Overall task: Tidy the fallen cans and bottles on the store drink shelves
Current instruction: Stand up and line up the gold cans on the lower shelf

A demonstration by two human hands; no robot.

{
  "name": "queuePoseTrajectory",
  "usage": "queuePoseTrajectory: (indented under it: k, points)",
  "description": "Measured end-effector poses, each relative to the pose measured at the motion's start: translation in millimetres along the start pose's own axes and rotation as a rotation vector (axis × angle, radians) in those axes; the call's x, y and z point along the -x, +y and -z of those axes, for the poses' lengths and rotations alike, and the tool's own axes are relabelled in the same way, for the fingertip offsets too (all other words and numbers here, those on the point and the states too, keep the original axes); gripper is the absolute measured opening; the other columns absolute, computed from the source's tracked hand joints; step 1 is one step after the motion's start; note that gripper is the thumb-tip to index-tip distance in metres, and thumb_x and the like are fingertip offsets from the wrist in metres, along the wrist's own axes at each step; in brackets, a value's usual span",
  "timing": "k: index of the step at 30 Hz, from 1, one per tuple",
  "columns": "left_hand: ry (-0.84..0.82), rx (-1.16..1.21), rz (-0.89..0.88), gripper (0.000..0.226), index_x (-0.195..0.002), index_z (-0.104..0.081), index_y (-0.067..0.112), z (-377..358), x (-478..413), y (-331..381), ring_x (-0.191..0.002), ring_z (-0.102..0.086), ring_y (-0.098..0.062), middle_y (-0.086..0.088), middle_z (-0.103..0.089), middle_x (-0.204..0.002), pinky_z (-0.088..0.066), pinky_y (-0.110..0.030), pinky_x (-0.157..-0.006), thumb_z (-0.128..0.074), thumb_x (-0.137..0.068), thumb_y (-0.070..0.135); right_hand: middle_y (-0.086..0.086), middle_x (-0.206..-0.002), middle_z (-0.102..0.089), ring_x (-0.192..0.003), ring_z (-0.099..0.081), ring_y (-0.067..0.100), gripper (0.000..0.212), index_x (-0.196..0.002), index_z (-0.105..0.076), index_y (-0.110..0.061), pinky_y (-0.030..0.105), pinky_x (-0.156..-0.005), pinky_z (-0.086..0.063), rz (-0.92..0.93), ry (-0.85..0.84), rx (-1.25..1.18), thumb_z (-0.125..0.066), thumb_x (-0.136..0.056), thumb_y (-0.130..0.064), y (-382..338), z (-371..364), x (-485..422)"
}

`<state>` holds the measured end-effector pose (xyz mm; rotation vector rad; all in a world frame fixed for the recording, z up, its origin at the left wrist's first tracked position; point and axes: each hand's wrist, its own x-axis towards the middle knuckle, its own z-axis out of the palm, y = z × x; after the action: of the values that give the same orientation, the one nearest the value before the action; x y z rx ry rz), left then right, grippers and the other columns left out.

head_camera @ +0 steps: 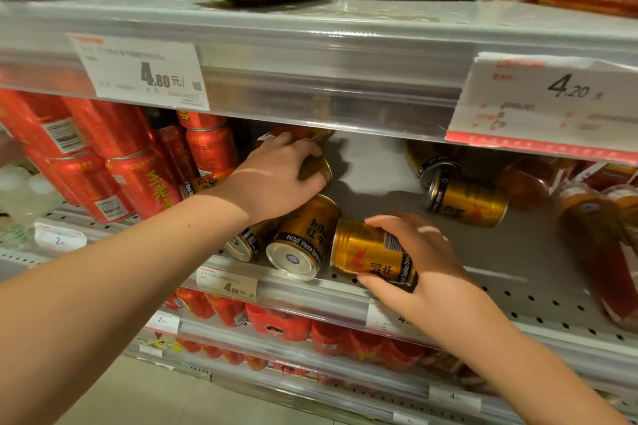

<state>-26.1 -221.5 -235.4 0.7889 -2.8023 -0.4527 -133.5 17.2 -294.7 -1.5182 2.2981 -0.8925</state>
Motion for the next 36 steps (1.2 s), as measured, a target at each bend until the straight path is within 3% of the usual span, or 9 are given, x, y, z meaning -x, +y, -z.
queuePoseTrajectory:
  k: [5,8,14,17,20,24,27,32,36]
  points:
    - [-0.005,0.047,-0.112,0.032,-0.121,-0.066,0.034,-1,13,11,-0.122,-0.052,-0.021,0.007,-0.058,-0.121,-0.037,-0.045,-0.111,-0.056,-0.096,0.054,-0.030,-0.125,-0.037,-0.116,-0.039,0.000,0.065,-0.123,-0.031,-0.075,0.017,-0.082,-0.037,-0.069,-0.128,-0.112,-0.075,-0.082,-0.049,4,14,-8]
    - [0.003,0.068,-0.117,0.030,-0.116,-0.068,0.033,-2,16,15,-0.119,-0.053,-0.017,0.009,-0.062,-0.118,-0.038,-0.045,-0.111,-0.056,-0.097,0.053,-0.030,-0.126,-0.038,-0.116,-0.042,0.000,0.070,-0.124,-0.026,-0.078,0.016,-0.082,-0.037,-0.094,-0.154,-0.111,-0.073,-0.076,-0.061,2,16,-12]
    - [-0.005,0.091,-0.093,0.034,-0.118,-0.065,0.038,-3,17,18,-0.122,-0.052,-0.017,0.012,-0.061,-0.119,-0.038,-0.043,-0.110,-0.052,-0.096,0.062,-0.032,-0.147,-0.034,-0.131,-0.035,0.000,0.073,-0.136,-0.021,-0.071,0.030,-0.096,-0.035,-0.156,0.008,-0.284,-0.055,-0.072,-0.082,5,11,-19]
    - [-0.046,0.102,-0.111,0.037,-0.121,-0.063,0.043,-2,18,20,-0.130,-0.047,-0.021,0.012,-0.059,-0.129,-0.037,-0.046,-0.113,-0.050,-0.095,0.066,-0.037,-0.131,-0.038,-0.124,-0.039,-0.001,0.071,-0.138,-0.026,-0.065,0.026,-0.094,-0.035,-0.176,0.021,-0.266,-0.053,-0.074,-0.081,11,7,-19]
    - [-0.142,0.098,-0.186,0.044,-0.128,-0.061,0.044,-3,22,26,-0.128,-0.044,-0.013,0.016,-0.059,-0.131,-0.035,-0.033,-0.102,-0.048,-0.094,0.070,-0.044,-0.116,-0.036,-0.114,-0.042,-0.003,0.070,-0.134,-0.028,-0.067,0.021,-0.084,-0.038,-0.186,0.023,-0.240,-0.050,-0.069,-0.084,11,5,-19]
    - [-0.228,0.052,-0.282,0.057,-0.139,-0.055,0.041,-6,26,38,-0.117,-0.051,0.000,0.021,-0.060,-0.131,-0.033,-0.024,-0.098,-0.050,-0.092,0.073,-0.039,-0.130,-0.034,-0.118,-0.039,-0.004,0.072,-0.133,-0.027,-0.068,0.023,-0.085,-0.037,-0.184,0.070,-0.244,-0.044,-0.067,-0.088,14,4,-18]
    - [-0.280,0.054,-0.251,0.066,-0.143,-0.050,0.043,-8,24,40,-0.116,-0.053,-0.003,0.019,-0.059,-0.131,-0.037,-0.024,-0.099,-0.051,-0.087,0.078,-0.044,-0.119,-0.039,-0.103,-0.045,-0.012,0.060,-0.131,-0.031,-0.065,0.014,-0.075,-0.037,-0.184,0.091,-0.235,-0.049,-0.075,-0.077,17,3,-19]
    - [-0.251,0.041,-0.219,0.062,-0.137,-0.055,0.043,-11,26,48,-0.095,-0.050,0.002,0.031,-0.052,-0.102,-0.026,-0.005,-0.075,-0.048,-0.087,0.080,-0.025,-0.112,-0.062,-0.105,-0.060,-0.002,0.045,-0.124,-0.051,-0.050,0.024,-0.086,-0.050,-0.217,0.291,-0.339,-0.052,-0.084,-0.069,26,0,-20]
    - [-0.277,0.028,-0.241,0.044,-0.112,-0.064,0.040,-10,27,50,-0.086,-0.056,0.007,0.019,-0.064,-0.093,-0.029,-0.011,-0.077,-0.047,-0.091,0.076,-0.039,-0.099,-0.061,-0.088,-0.060,-0.015,0.021,-0.099,-0.052,-0.066,0.008,-0.064,-0.047,-0.196,0.286,-0.358,-0.046,-0.080,-0.072,17,0,-19]
